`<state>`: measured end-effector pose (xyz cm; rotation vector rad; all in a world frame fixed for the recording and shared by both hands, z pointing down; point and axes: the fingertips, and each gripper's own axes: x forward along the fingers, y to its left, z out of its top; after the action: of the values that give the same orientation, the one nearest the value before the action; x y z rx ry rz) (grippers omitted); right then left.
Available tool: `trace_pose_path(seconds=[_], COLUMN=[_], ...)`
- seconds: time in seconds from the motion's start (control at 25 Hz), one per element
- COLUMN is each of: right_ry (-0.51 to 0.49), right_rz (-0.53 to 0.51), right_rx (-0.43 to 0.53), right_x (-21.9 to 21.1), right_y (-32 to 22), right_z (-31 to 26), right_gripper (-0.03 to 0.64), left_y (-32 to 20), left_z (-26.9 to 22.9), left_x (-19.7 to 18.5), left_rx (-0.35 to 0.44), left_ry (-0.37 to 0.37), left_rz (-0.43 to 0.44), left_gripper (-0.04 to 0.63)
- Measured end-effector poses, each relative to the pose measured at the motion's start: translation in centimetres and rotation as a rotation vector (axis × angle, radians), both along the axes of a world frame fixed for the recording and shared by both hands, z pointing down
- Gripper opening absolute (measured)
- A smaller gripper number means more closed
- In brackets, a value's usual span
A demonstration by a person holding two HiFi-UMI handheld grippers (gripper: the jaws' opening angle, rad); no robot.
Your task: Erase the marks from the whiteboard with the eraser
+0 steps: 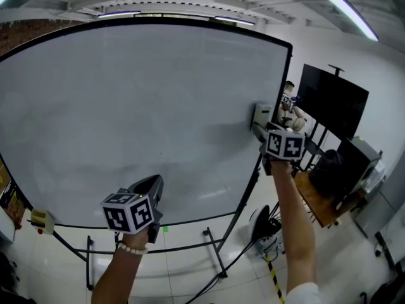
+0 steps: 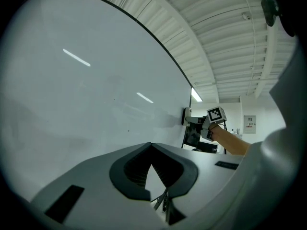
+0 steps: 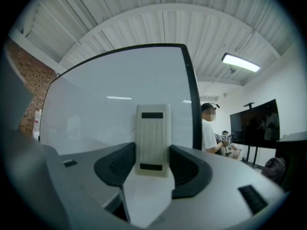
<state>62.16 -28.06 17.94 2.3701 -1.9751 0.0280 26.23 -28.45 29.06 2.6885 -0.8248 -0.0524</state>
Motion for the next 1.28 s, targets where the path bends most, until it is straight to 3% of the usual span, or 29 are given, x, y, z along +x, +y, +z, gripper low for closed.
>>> trace_pose_path(seconds=[0.36, 0.76, 1.28], right_ry=[-0.036, -0.065, -0.063], right_rz=[0.005, -0.063, -0.131], right_rx=[0.017, 0.011, 0.007], right_x=[-7.0, -17.6, -34.1], right_y=[-1.7, -4.1, -7.9], right_z=[-0.6, -0.4, 0.8], right_gripper=[0.247, 0.247, 0.249], left_y=[-0.5, 0.6, -0.4], left_z=[-0.8, -2.6, -2.5], left_x=[-2.9, -4.5, -13.8], left_rx=[-0.002, 0.03, 0.022], left_ry=[0.008, 0.002, 0.004], left_rz=[-0.039, 0.005, -0.016], left_gripper=[-0.008, -0.009, -0.009])
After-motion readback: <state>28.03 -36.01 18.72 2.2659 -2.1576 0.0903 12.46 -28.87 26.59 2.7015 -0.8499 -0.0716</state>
